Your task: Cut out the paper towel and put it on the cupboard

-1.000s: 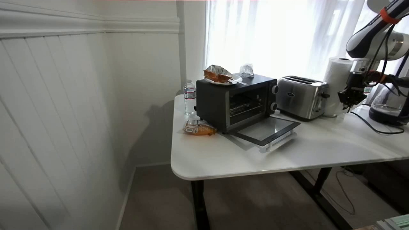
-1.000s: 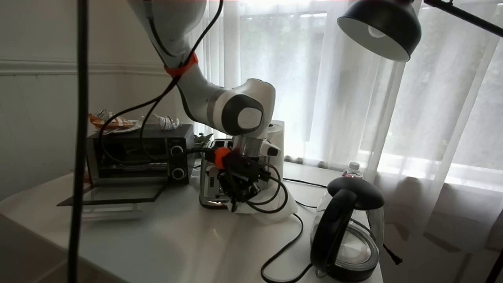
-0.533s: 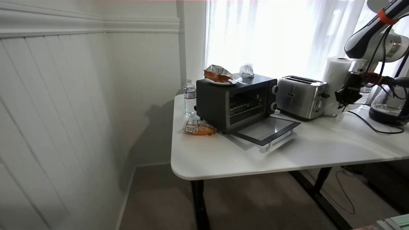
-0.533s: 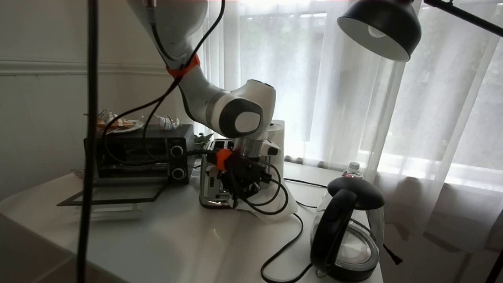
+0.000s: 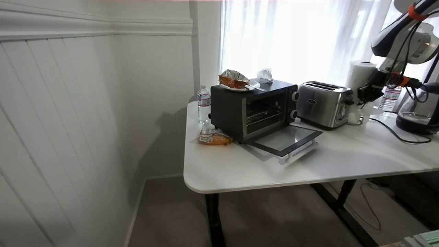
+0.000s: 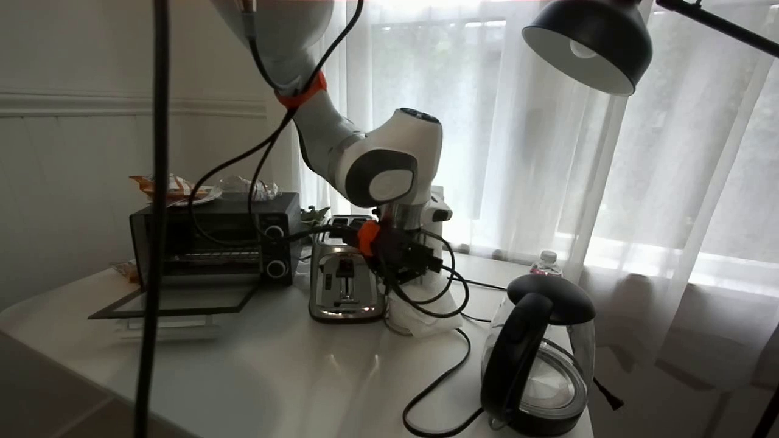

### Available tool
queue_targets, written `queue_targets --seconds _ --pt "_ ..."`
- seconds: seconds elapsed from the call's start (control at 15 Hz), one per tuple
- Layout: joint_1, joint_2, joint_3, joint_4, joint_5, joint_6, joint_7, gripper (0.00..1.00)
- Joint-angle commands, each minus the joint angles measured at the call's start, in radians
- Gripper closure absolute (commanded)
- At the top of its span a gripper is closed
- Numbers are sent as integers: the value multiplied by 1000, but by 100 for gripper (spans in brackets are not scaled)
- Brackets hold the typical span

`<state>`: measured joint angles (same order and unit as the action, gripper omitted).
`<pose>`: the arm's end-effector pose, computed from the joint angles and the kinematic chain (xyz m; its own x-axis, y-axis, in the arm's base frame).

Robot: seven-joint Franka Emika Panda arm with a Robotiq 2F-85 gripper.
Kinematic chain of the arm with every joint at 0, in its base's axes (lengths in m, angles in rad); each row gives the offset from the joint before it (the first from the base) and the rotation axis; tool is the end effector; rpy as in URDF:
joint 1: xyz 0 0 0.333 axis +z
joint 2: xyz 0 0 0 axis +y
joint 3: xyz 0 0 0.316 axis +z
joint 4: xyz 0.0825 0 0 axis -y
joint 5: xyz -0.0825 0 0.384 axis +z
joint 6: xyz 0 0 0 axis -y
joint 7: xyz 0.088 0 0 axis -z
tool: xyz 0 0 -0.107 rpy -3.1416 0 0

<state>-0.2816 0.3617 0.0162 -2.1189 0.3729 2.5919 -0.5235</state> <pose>0.5657 -0.1611 0.2495 0.9819 -0.0653 0.1780 -0.0363 -0.9862 -0.1617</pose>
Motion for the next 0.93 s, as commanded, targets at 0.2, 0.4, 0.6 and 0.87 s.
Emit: queue_targets --seconds 0.2,0.4,0.6,0.87 --pt "-39 8 -4 -38 -8 75 11 100" --pt "-43 18 1 -21 -11 59 23 99" --pt "-43 17 -1 -21 -11 59 33 99" --pt "-64 7 17 -42 22 96 -5 100"
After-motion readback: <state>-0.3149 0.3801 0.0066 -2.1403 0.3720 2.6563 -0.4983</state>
